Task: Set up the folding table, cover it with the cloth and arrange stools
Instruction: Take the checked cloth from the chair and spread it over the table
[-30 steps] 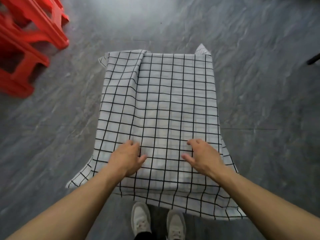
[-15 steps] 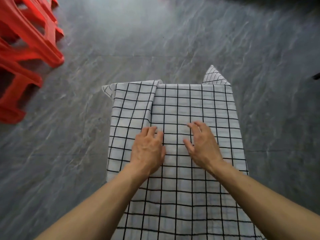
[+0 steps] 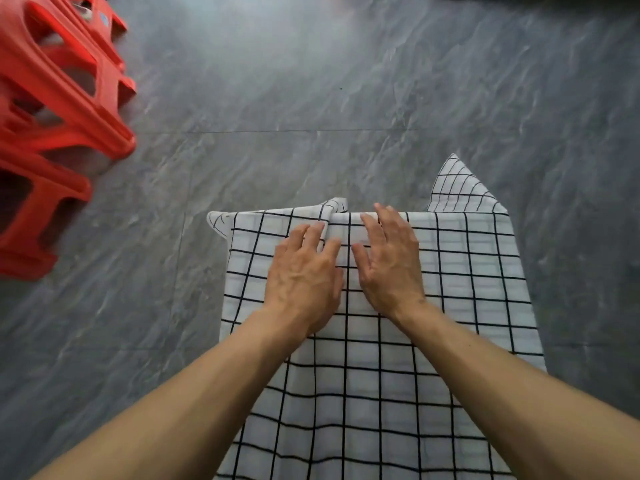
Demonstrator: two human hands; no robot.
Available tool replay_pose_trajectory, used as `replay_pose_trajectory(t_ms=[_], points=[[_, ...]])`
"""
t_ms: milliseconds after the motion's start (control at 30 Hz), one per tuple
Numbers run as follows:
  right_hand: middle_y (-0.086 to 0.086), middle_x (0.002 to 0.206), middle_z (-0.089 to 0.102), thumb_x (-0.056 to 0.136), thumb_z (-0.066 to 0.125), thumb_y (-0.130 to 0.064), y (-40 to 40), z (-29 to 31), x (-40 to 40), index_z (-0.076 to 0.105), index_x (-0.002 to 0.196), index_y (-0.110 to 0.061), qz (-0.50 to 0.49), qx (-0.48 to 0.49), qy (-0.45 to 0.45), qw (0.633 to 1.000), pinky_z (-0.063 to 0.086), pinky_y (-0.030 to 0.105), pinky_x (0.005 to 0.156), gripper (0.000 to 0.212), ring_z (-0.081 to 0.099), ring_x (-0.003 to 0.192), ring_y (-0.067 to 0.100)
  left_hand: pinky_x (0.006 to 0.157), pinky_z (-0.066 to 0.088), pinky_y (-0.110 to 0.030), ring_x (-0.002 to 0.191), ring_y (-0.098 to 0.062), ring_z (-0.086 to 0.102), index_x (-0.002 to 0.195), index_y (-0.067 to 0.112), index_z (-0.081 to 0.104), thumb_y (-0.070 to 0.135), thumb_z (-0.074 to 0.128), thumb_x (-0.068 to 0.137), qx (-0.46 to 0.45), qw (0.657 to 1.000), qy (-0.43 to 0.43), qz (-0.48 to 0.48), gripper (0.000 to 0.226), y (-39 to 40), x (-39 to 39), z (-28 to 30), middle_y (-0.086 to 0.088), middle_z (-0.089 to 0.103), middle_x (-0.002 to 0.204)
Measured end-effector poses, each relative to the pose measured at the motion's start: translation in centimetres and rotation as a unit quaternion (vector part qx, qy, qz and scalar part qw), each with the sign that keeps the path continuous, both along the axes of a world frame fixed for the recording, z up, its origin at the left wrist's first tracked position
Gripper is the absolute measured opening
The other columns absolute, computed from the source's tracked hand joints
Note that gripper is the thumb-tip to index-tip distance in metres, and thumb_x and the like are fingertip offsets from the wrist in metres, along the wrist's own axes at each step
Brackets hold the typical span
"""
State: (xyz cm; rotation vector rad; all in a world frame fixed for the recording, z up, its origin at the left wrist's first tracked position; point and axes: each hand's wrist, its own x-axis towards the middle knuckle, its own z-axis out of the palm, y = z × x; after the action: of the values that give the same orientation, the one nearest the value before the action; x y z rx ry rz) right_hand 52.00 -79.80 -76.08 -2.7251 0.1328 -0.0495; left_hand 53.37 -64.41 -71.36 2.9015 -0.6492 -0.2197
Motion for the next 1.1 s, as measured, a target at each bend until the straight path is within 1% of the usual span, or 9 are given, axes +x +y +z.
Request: replay_pose_trajectory(t_ms=[100, 233, 367, 533, 633, 800, 933, 1000, 1100], points=[[0.007, 0.162, 0.019, 0.096, 0.029, -0.049, 0.1, -2.0, 1.5, 0.029, 0.151, -0.014, 0.0, -0.01, 0.037, 0.999, 0.007, 0.044, 0.122, 0.065, 0.012, 0.15, 0.024, 0.092, 0.044, -0.045, 0.127, -0.029, 0.042, 0.127, 0.017, 0.055, 0.029, 0.051, 0.09, -0.025, 0.999, -0.02, 0.03, 0.039, 0.2, 3.1, -0.4, -0.008, 0.048, 0.141], [0.006, 0.163, 0.015, 0.096, 0.025, -0.052, 0.2, -3.8, 1.2, 0.02, 0.154, -0.013, -0.006, -0.08, 0.055, 0.995, 0.005, 0.044, 0.122, 0.071, 0.006, 0.151, 0.021, 0.086, 0.044, -0.042, 0.114, -0.029, 0.051, 0.117, 0.015, 0.062, 0.02, 0.055, 0.089, -0.038, 0.998, -0.04, 0.042, 0.03, 1.2, 6.9, -1.4, -0.004, 0.061, 0.122], [0.006, 0.161, 0.021, 0.096, 0.031, -0.049, 0.3, -3.8, 1.4, 0.026, 0.153, -0.012, -0.012, -0.085, 0.041, 0.995, 0.006, 0.043, 0.122, 0.068, 0.013, 0.15, 0.021, 0.083, 0.042, -0.041, 0.1, -0.03, 0.056, 0.106, 0.018, 0.068, 0.022, 0.06, 0.088, -0.057, 0.998, 0.001, 0.039, 0.02, 2.7, 10.5, -2.5, -0.004, 0.066, 0.105], [0.007, 0.159, 0.026, 0.094, 0.035, -0.047, 0.3, -3.7, 2.3, 0.03, 0.151, -0.011, -0.015, -0.094, 0.042, 0.995, 0.011, 0.045, 0.122, 0.067, 0.016, 0.149, 0.023, 0.076, 0.046, -0.041, 0.085, -0.027, 0.058, 0.092, 0.021, 0.068, 0.023, 0.061, 0.087, -0.059, 0.995, 0.078, 0.029, 0.009, 4.6, 12.6, -3.6, 0.001, 0.061, 0.086], [0.007, 0.16, 0.025, 0.094, 0.036, -0.046, 0.3, -3.5, 2.5, 0.029, 0.152, -0.011, -0.015, -0.098, 0.045, 0.994, 0.011, 0.046, 0.122, 0.068, 0.015, 0.15, 0.022, 0.072, 0.046, -0.039, 0.082, -0.025, 0.056, 0.089, 0.019, 0.066, 0.022, 0.062, 0.088, -0.068, 0.994, 0.078, 0.022, 0.005, 4.9, 13.5, -3.6, 0.001, 0.06, 0.083], [0.008, 0.159, 0.026, 0.094, 0.037, -0.045, 0.3, -3.3, 2.9, 0.031, 0.151, -0.01, -0.014, -0.105, 0.045, 0.993, 0.013, 0.047, 0.121, 0.068, 0.017, 0.149, 0.023, 0.069, 0.042, -0.039, 0.082, -0.026, 0.054, 0.085, 0.018, 0.063, 0.019, 0.056, 0.091, -0.044, 0.996, 0.072, -0.018, 0.01, 5.3, 15.0, -3.6, 0.001, 0.062, 0.083], [0.009, 0.159, 0.027, 0.094, 0.036, -0.046, 0.3, -3.4, 2.9, 0.031, 0.151, -0.009, -0.01, -0.116, 0.051, 0.992, 0.013, 0.048, 0.121, 0.068, 0.019, 0.149, 0.025, 0.071, 0.039, -0.037, 0.085, -0.024, 0.055, 0.087, 0.024, 0.056, 0.026, 0.053, 0.095, 0.032, 0.996, 0.084, -0.005, 0.009, 8.0, 15.5, -3.0, 0.003, 0.062, 0.091], [0.009, 0.158, 0.029, 0.093, 0.036, -0.045, 0.3, -3.5, 2.9, 0.034, 0.15, -0.009, -0.015, -0.112, 0.047, 0.992, 0.014, 0.048, 0.121, 0.067, 0.02, 0.148, 0.026, 0.071, 0.04, -0.038, 0.084, -0.025, 0.054, 0.092, 0.025, 0.053, 0.023, 0.049, 0.095, 0.056, 0.994, 0.09, 0.012, 0.006, 8.4, 15.6, -2.5, 0.002, 0.062, 0.093], [0.009, 0.158, 0.029, 0.093, 0.038, -0.045, 0.3, -3.5, 2.9, 0.034, 0.15, -0.01, -0.018, -0.106, 0.045, 0.993, 0.015, 0.049, 0.12, 0.067, 0.021, 0.148, 0.026, 0.075, 0.042, -0.04, 0.095, -0.029, 0.056, 0.114, 0.019, 0.057, 0.02, 0.05, 0.093, 0.045, 0.998, 0.036, 0.019, 0.022, 6.6, 15.2, -2.3, -0.004, 0.064, 0.105]])
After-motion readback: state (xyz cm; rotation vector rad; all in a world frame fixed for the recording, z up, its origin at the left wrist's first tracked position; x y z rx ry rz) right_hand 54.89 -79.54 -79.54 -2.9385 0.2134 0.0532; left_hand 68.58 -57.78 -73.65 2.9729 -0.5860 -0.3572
